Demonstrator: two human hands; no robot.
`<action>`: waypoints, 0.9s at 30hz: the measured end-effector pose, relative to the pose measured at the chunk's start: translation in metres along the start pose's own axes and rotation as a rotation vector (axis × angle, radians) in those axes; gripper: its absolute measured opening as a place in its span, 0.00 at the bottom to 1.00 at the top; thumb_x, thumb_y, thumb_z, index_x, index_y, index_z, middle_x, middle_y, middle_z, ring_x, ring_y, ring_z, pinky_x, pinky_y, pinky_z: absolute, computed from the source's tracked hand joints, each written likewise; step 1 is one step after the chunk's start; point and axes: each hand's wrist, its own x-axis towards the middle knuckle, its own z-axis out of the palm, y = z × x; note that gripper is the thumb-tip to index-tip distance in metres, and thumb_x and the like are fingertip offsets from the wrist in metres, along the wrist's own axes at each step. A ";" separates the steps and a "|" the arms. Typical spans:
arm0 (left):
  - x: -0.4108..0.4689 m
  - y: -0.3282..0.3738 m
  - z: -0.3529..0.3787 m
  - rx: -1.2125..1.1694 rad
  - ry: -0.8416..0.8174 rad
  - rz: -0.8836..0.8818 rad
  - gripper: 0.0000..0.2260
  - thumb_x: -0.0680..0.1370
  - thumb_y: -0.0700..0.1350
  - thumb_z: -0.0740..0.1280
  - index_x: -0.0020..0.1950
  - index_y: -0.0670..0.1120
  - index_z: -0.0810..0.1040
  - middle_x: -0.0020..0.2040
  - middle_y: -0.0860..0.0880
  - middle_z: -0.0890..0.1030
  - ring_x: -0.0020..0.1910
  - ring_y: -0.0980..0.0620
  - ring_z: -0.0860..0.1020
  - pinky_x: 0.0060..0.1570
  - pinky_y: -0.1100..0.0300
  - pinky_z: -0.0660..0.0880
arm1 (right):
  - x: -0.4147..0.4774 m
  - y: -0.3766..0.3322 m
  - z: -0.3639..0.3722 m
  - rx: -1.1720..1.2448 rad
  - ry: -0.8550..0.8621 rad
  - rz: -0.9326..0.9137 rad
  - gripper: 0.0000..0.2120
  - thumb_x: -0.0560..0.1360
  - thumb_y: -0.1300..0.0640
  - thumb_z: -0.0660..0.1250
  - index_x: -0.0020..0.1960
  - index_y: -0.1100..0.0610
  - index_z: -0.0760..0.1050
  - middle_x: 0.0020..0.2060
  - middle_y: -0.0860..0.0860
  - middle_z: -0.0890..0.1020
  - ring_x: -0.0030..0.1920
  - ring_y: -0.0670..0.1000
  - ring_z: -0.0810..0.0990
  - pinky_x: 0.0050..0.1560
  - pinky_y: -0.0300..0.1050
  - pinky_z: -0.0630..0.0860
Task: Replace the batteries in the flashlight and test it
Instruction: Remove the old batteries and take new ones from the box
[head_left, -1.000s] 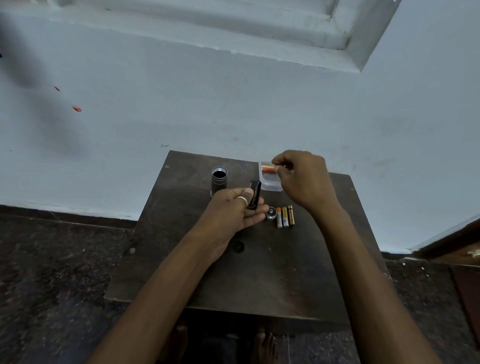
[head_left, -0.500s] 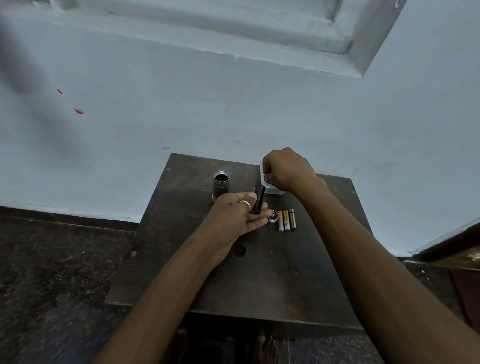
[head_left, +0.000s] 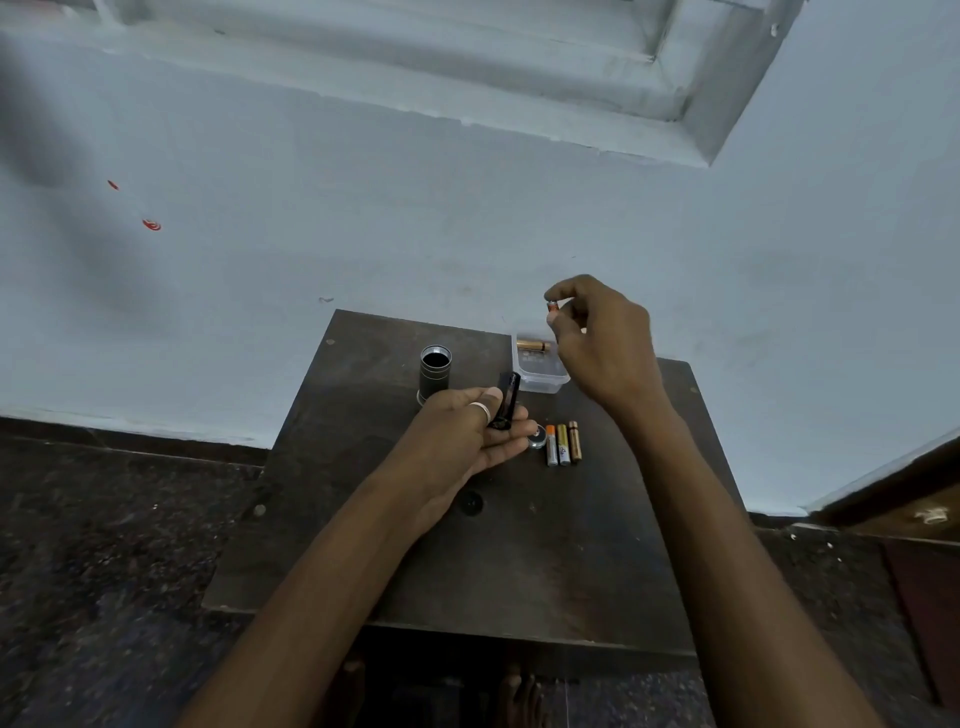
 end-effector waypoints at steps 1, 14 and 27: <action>0.000 0.000 0.001 -0.001 0.000 0.004 0.07 0.84 0.40 0.58 0.51 0.45 0.75 0.52 0.40 0.82 0.46 0.50 0.85 0.48 0.57 0.83 | -0.011 -0.005 -0.004 0.081 0.039 0.014 0.08 0.78 0.62 0.67 0.55 0.56 0.80 0.39 0.49 0.84 0.41 0.41 0.80 0.43 0.31 0.73; 0.009 -0.009 -0.001 0.043 -0.018 0.057 0.14 0.85 0.40 0.56 0.63 0.35 0.76 0.57 0.36 0.80 0.50 0.47 0.82 0.56 0.51 0.81 | -0.078 -0.010 0.015 0.205 0.122 -0.077 0.05 0.74 0.61 0.75 0.49 0.56 0.82 0.41 0.42 0.83 0.40 0.40 0.81 0.40 0.28 0.72; 0.014 -0.009 -0.006 -0.021 -0.025 0.051 0.14 0.84 0.43 0.59 0.65 0.36 0.75 0.53 0.40 0.82 0.52 0.48 0.84 0.51 0.54 0.82 | -0.078 0.000 0.008 0.283 -0.171 -0.018 0.27 0.74 0.56 0.76 0.71 0.53 0.73 0.61 0.43 0.79 0.60 0.38 0.76 0.53 0.36 0.79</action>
